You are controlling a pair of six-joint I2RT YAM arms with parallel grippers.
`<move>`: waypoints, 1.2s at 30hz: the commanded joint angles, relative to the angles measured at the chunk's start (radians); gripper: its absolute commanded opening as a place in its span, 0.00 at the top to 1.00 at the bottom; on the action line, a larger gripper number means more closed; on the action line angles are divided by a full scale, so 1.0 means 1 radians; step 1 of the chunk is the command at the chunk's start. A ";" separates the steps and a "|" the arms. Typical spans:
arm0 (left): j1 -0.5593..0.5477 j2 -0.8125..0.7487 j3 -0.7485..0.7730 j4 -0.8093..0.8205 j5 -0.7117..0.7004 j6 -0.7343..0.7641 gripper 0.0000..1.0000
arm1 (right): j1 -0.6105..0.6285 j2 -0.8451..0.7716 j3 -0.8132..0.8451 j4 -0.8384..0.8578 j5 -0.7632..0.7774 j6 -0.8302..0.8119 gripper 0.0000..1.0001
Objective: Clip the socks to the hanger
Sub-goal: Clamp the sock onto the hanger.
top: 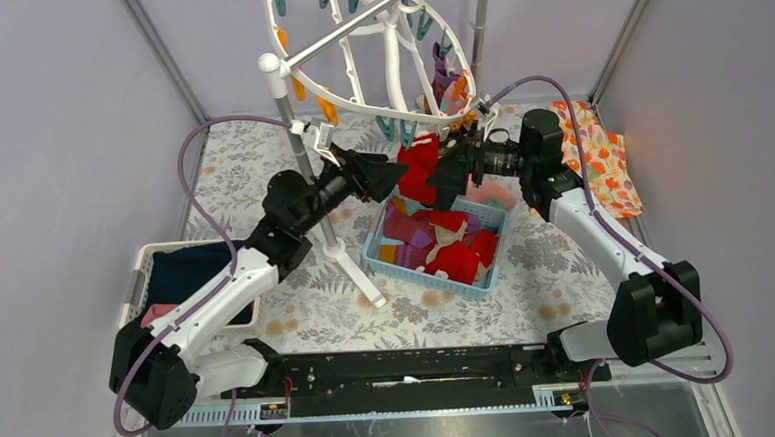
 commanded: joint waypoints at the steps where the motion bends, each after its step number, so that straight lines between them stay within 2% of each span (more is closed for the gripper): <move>1: -0.007 -0.061 -0.040 -0.054 -0.066 0.005 0.26 | -0.005 -0.076 0.004 -0.185 0.031 -0.216 0.24; 5: -0.008 -0.106 -0.079 -0.090 -0.090 0.014 0.28 | -0.005 -0.114 0.004 -0.281 0.036 -0.310 0.22; 7: -0.009 -0.124 -0.101 -0.090 -0.080 0.038 0.33 | -0.005 -0.139 0.002 -0.348 0.040 -0.375 0.21; 10: -0.015 -0.146 -0.148 -0.013 -0.039 0.090 0.38 | -0.006 -0.174 -0.008 -0.407 0.052 -0.455 0.20; 17: -0.059 -0.157 -0.252 0.195 -0.034 0.306 0.39 | -0.006 -0.242 0.003 -0.483 0.019 -0.675 0.18; 23: -0.085 -0.084 -0.255 0.297 -0.096 0.419 0.42 | -0.009 -0.259 0.117 -0.590 0.010 -0.756 0.16; 28: -0.085 -0.042 -0.274 0.390 -0.194 0.497 0.45 | -0.032 -0.256 0.158 -0.619 -0.013 -0.754 0.16; 32: -0.084 -0.001 -0.275 0.494 -0.167 0.571 0.56 | -0.041 -0.232 0.191 -0.633 -0.048 -0.784 0.16; 36: -0.083 0.041 -0.230 0.480 -0.155 0.585 0.57 | -0.040 -0.191 0.246 -0.698 -0.099 -0.863 0.16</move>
